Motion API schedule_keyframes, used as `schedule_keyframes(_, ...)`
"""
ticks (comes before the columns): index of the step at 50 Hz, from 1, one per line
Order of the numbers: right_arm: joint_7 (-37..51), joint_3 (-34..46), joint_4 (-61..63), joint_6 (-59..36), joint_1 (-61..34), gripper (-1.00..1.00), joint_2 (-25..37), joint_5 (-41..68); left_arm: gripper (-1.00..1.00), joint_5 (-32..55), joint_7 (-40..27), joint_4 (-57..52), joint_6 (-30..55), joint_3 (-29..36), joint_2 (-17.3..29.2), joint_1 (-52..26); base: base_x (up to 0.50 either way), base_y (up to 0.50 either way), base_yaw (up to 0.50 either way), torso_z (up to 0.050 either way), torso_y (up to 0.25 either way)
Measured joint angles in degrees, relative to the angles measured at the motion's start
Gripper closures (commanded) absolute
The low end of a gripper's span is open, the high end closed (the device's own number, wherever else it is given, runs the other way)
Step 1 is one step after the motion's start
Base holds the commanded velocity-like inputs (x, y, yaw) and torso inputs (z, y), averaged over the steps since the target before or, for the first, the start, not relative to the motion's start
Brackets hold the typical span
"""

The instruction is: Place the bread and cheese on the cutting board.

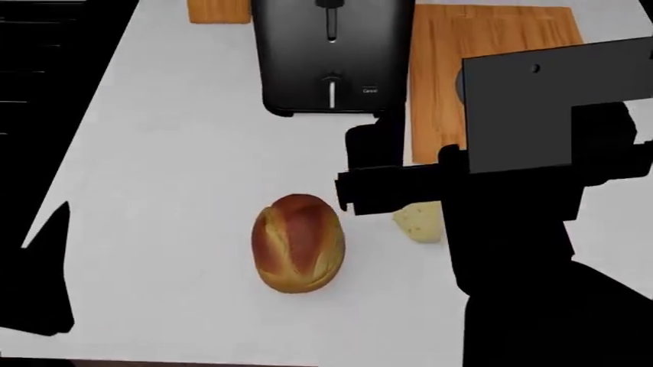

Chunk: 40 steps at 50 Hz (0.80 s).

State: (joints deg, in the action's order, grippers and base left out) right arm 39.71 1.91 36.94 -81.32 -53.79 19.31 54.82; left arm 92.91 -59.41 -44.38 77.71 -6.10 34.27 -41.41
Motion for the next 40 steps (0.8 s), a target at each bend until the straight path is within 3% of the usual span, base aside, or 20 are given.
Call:
schedule_keyframes(16,1.3,-1.3,1.3,-1.0,1.0,-1.0,0.7,3.3,-1.0,-0.8,0.8,-0.6,-1.0,0.2,0.6,1.4,0.4,0.0,0.0,0.0,0.001)
schedule_keyframes(22,3.7,-3.4,2.0,-3.2,0.5,-1.0,0.5,7.0,-1.0,-0.8,1.0,-0.8,-1.5,0.1,1.0,2.0,0.0,0.0,0.0,0.0,0.002)
schedule_keyframes(30,18.4,-3.6,1.8,-3.5,-1.9,-1.0,4.1,27.7,-1.0,0.5,0.4,-1.3,-2.1,-0.2,2.1,2.5,0.0,0.0,0.0,0.0,0.0)
schedule_keyframes(40,35.8,3.7,3.5,4.6,-7.1,-1.0,12.2,56.0,-1.0,1.1,0.2,-1.2,-2.5,0.3,2.4,2.7,0.0,0.0,0.0,0.0,0.0)
